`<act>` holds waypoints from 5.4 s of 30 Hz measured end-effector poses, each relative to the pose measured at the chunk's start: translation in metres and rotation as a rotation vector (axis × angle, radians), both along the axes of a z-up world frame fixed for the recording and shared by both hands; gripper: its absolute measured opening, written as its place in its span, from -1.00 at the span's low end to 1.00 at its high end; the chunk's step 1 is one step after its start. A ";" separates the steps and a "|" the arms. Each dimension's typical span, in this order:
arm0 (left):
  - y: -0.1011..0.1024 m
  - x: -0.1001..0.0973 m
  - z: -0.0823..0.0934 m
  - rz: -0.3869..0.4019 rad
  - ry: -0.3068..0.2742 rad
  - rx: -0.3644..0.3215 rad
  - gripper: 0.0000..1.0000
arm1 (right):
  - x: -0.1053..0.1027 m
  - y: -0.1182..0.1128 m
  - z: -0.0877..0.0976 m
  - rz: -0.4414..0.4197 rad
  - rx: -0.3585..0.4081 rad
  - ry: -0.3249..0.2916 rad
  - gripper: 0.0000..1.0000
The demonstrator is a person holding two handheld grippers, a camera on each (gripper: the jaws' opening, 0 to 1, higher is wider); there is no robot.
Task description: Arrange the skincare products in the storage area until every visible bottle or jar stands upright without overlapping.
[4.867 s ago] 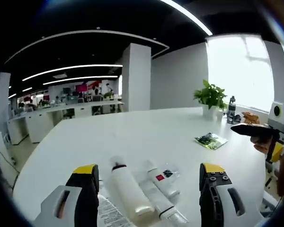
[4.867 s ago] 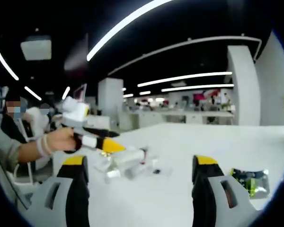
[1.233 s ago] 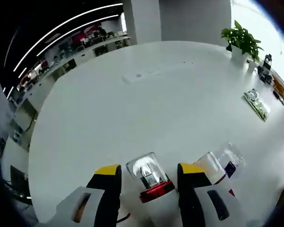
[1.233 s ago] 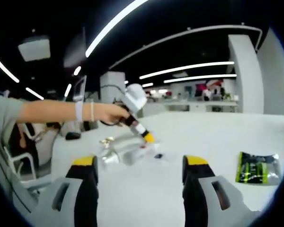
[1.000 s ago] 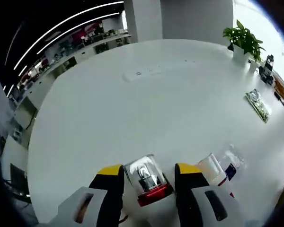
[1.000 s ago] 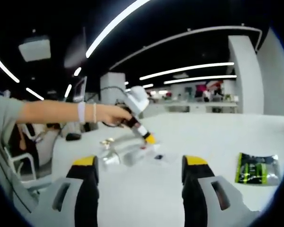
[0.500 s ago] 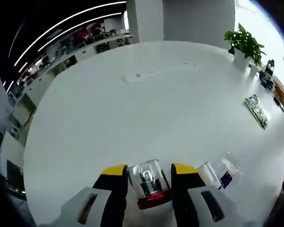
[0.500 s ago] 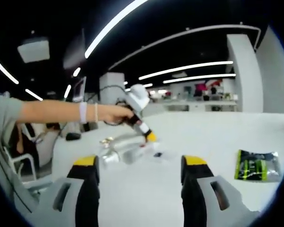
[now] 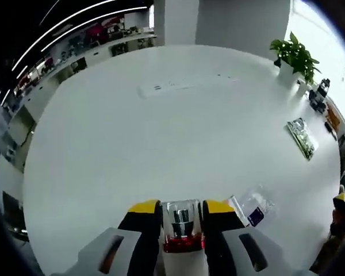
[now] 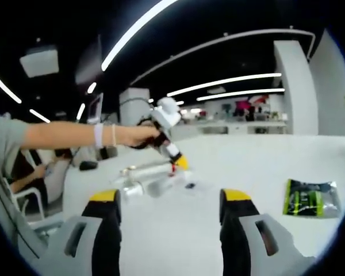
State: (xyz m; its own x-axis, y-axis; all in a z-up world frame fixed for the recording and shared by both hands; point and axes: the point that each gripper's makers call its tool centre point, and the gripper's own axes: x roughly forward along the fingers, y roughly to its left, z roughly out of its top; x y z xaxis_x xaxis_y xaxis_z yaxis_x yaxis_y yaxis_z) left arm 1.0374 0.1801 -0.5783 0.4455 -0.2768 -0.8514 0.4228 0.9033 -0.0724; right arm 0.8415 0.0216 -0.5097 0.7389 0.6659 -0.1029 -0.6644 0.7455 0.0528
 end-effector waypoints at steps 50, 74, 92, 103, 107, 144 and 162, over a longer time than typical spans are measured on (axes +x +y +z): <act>0.012 -0.037 0.137 0.037 -0.700 -0.337 -0.45 | -0.018 0.034 0.001 0.059 0.017 0.005 0.32; 0.010 -0.037 0.075 -0.020 -0.736 -0.246 -0.36 | -0.037 0.033 -0.013 0.057 0.065 0.048 0.31; 0.012 0.005 0.072 0.156 -0.791 -0.289 -0.43 | -0.036 0.040 -0.010 0.058 0.068 0.017 0.29; 0.019 0.038 0.073 0.302 -0.871 -0.275 -0.43 | -0.026 0.034 -0.014 -0.002 0.017 -0.005 0.30; 0.019 0.043 0.074 0.365 -0.902 -0.253 -0.43 | -0.027 0.035 -0.014 0.001 0.020 -0.004 0.31; 0.027 0.026 0.083 0.287 -0.681 -0.111 0.99 | -0.033 0.023 -0.009 -0.018 0.015 -0.023 0.31; 0.048 -0.027 0.057 -0.015 -0.396 -0.041 0.99 | -0.035 0.030 -0.004 -0.002 0.028 -0.025 0.31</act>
